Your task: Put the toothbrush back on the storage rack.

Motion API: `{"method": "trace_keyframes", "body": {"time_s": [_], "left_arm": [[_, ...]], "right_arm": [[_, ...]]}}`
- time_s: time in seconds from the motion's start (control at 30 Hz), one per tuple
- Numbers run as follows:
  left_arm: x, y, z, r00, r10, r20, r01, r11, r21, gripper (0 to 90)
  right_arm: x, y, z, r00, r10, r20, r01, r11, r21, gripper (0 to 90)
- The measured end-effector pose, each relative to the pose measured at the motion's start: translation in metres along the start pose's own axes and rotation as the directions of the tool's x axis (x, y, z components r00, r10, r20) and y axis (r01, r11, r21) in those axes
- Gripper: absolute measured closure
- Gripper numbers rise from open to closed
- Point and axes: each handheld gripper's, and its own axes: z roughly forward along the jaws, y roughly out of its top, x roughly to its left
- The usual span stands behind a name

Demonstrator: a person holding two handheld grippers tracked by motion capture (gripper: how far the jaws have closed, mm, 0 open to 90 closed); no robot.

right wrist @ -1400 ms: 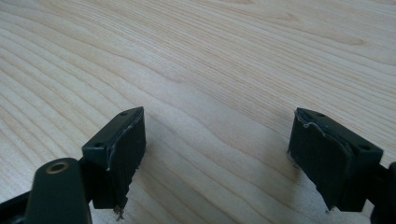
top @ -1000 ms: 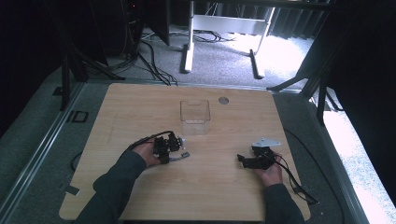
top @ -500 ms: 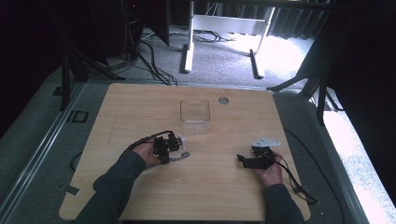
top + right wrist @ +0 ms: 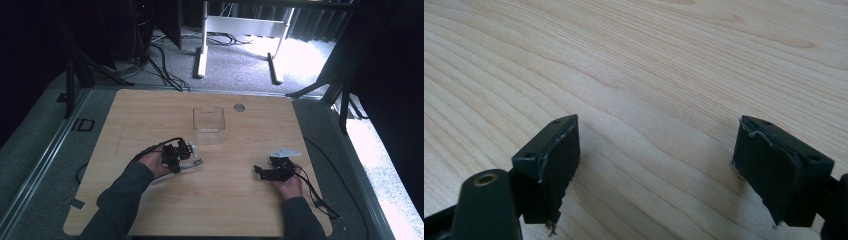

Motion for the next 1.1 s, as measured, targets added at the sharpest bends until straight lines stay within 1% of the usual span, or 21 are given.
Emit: {"method": "trace_keyframes", "body": {"time_s": [0.17, 0.33, 0.37, 0.4, 0.6, 0.7, 0.8, 0.83, 0.9, 1.1], "left_arm": [[0.0, -0.001, -0.006, 0.9999, -0.01, -0.009, 0.01, 0.9995, -0.03, 83.0], [0.001, -0.002, -0.012, 0.9994, -0.032, -0.014, 0.031, 0.9973, -0.067, 83.0], [0.001, -0.003, -0.013, 0.9989, -0.044, -0.016, 0.043, 0.9958, -0.081, 83.0], [0.001, -0.003, -0.013, 0.9989, -0.044, -0.016, 0.043, 0.9958, -0.081, 83.0], [0.003, -0.007, -0.024, 0.9978, -0.064, -0.017, 0.061, 0.989, -0.135, 83.0], [0.004, -0.008, -0.028, 0.9974, -0.066, -0.028, 0.06, 0.9856, -0.158, 83.0], [0.004, -0.008, -0.03, 0.9972, -0.069, -0.028, 0.063, 0.9844, -0.164, 83.0], [0.004, -0.007, -0.031, 0.9969, -0.073, -0.031, 0.066, 0.9823, -0.175, 83.0], [0.004, -0.007, -0.033, 0.9971, -0.07, -0.031, 0.063, 0.9811, -0.183, 83.0], [0.004, -0.008, -0.038, 0.9964, -0.08, -0.026, 0.073, 0.9753, -0.208, 83.0]], "right_arm": [[0.0, 0.0, 0.0, 1.0, 0.0, 0.0, 0.0, 1.0, 0.0, 18.5], [0.0, 0.0, 0.0, 1.0, 0.0, 0.0, 0.0, 1.0, -0.001, 18.5], [0.0, 0.0, 0.0, 1.0, 0.0, 0.0, 0.0, 1.0, 0.0, 18.4], [0.0, 0.0, 0.0, 1.0, 0.0, 0.0, 0.0, 1.0, 0.0, 18.4], [0.0, 0.0, 0.0, 1.0, -0.001, 0.0, 0.001, 1.0, -0.001, 18.4], [0.0, 0.0, 0.0, 1.0, -0.001, 0.0, 0.001, 1.0, -0.001, 18.4], [0.0, 0.0, 0.0, 1.0, -0.001, 0.0, 0.001, 1.0, -0.001, 18.4], [0.0, 0.0, 0.0, 1.0, 0.0, -0.001, 0.0, 1.0, -0.001, 18.5], [0.0, 0.0, 0.0, 1.0, 0.0, 0.0, 0.0, 1.0, -0.001, 18.4], [0.0, 0.0, 0.0, 1.0, 0.001, 0.0, -0.001, 1.0, -0.001, 18.5]]}}
